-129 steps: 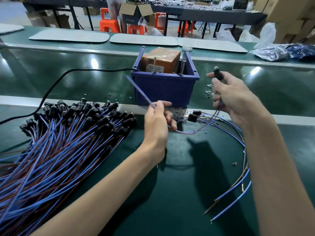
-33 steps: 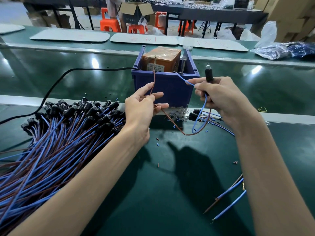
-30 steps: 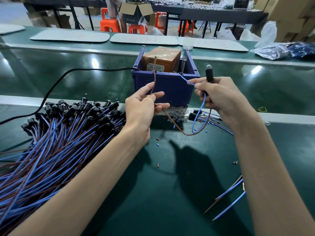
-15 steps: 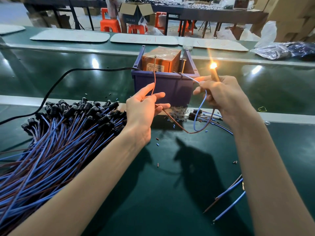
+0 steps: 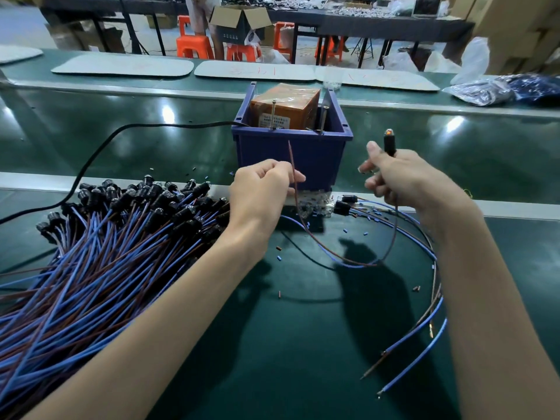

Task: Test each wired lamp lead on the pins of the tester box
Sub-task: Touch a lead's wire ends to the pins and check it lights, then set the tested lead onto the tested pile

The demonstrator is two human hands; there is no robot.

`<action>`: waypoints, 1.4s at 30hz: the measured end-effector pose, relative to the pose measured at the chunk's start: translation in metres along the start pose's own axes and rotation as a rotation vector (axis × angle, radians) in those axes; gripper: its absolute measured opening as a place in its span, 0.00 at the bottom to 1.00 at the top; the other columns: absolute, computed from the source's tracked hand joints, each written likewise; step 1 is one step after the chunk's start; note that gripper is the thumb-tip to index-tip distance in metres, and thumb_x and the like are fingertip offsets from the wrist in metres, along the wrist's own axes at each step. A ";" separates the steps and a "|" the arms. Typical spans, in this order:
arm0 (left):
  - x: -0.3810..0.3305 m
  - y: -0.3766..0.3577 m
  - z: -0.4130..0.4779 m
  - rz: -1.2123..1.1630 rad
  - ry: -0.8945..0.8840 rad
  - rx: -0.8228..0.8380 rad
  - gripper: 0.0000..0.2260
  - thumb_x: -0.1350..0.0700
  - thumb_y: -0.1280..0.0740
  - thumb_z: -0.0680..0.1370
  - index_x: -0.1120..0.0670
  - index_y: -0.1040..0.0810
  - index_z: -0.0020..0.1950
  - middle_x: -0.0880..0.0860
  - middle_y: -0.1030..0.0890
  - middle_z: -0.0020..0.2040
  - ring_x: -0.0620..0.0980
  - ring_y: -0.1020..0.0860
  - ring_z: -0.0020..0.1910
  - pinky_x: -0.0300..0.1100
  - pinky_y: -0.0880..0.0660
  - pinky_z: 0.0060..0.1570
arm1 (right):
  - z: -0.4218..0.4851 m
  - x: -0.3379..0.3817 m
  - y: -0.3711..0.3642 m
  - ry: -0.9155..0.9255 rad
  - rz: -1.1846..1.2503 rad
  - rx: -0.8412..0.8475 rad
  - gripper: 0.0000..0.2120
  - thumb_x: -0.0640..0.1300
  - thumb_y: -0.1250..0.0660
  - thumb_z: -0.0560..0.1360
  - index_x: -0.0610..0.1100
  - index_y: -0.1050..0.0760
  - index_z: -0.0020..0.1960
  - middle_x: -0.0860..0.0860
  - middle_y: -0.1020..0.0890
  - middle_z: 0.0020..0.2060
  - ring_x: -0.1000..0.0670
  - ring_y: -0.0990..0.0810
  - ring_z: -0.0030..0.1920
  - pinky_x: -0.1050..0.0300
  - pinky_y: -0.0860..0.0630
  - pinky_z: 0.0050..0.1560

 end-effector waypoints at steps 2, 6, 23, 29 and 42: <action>-0.010 -0.002 -0.006 0.063 -0.121 -0.004 0.09 0.57 0.39 0.70 0.48 0.20 0.35 0.45 0.18 0.40 0.37 0.25 0.36 0.38 0.30 0.41 | -0.002 -0.005 0.000 -0.027 -0.099 0.085 0.17 0.57 0.44 0.81 0.46 0.28 0.43 0.53 0.28 0.24 0.58 0.36 0.18 0.67 0.40 0.19; -0.035 -0.015 -0.023 0.405 -0.515 0.073 0.20 0.53 0.41 0.68 0.49 0.22 0.58 0.47 0.22 0.56 0.46 0.31 0.57 0.43 0.33 0.60 | -0.006 -0.006 -0.004 -0.010 -0.271 0.175 0.09 0.50 0.39 0.80 0.46 0.32 0.46 0.51 0.29 0.29 0.54 0.37 0.27 0.61 0.41 0.26; 0.011 -0.090 -0.120 0.981 -0.463 1.284 0.16 0.44 0.40 0.80 0.55 0.21 0.45 0.52 0.22 0.37 0.50 0.26 0.38 0.43 0.27 0.43 | -0.001 0.003 0.018 0.191 0.031 -0.022 0.11 0.34 0.33 0.75 0.46 0.20 0.54 0.53 0.22 0.36 0.62 0.27 0.33 0.74 0.33 0.35; 0.003 -0.044 -0.062 1.329 -0.343 1.046 0.21 0.37 0.38 0.76 0.54 0.21 0.43 0.49 0.21 0.36 0.49 0.23 0.37 0.43 0.26 0.39 | -0.004 -0.002 -0.001 0.181 -0.285 0.068 0.14 0.36 0.27 0.72 0.55 0.19 0.47 0.50 0.17 0.39 0.51 0.24 0.42 0.62 0.28 0.42; -0.011 0.084 0.029 1.506 -0.013 0.537 0.10 0.50 0.20 0.65 0.41 0.21 0.37 0.44 0.25 0.32 0.45 0.26 0.37 0.39 0.33 0.39 | -0.008 0.003 -0.019 0.195 -0.505 0.201 0.16 0.52 0.30 0.75 0.50 0.23 0.61 0.52 0.17 0.48 0.51 0.23 0.49 0.61 0.34 0.50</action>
Point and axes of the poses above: each hand's wrist, its own z-axis towards the middle knuckle, its own y-axis out of the back of the hand, x = y × z, the point moved 7 cm from there along z, towards the middle knuckle
